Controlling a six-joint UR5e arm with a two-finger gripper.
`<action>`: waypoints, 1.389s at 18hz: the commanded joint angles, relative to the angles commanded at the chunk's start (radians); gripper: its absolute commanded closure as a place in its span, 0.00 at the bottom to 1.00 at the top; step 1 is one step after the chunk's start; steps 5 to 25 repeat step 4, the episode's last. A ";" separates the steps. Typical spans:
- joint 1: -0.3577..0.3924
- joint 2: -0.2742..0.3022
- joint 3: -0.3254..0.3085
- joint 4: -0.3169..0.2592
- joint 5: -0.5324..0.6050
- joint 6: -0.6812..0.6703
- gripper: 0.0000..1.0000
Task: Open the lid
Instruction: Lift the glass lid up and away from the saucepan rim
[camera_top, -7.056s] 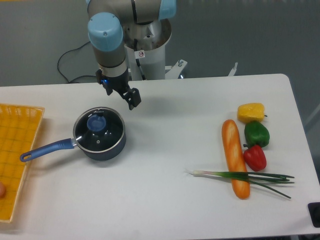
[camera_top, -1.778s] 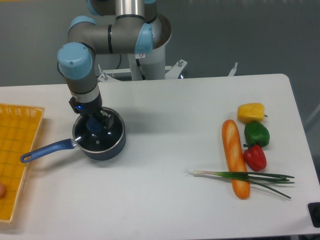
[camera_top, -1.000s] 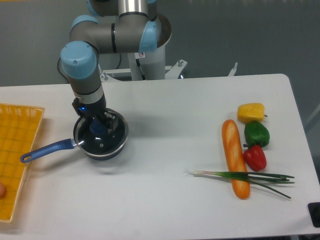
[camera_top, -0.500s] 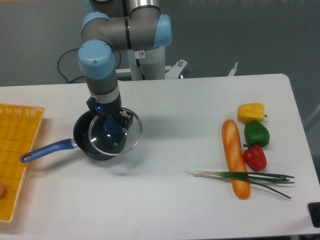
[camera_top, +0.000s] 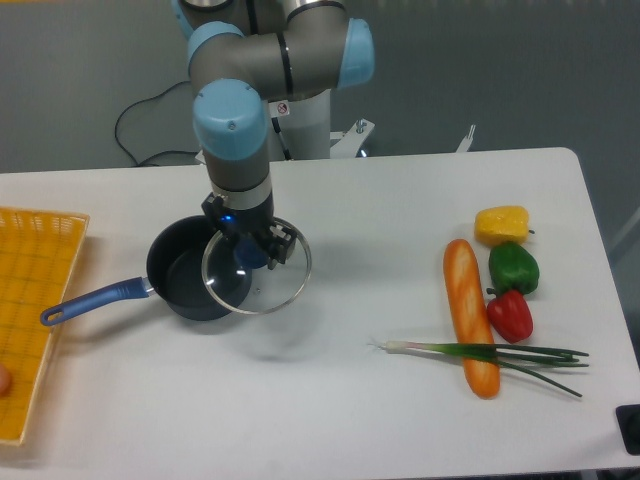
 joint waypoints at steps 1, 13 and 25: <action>0.008 -0.006 0.009 -0.014 0.000 0.011 0.61; 0.023 -0.020 0.035 -0.051 0.000 0.026 0.61; 0.023 -0.020 0.035 -0.051 0.000 0.026 0.61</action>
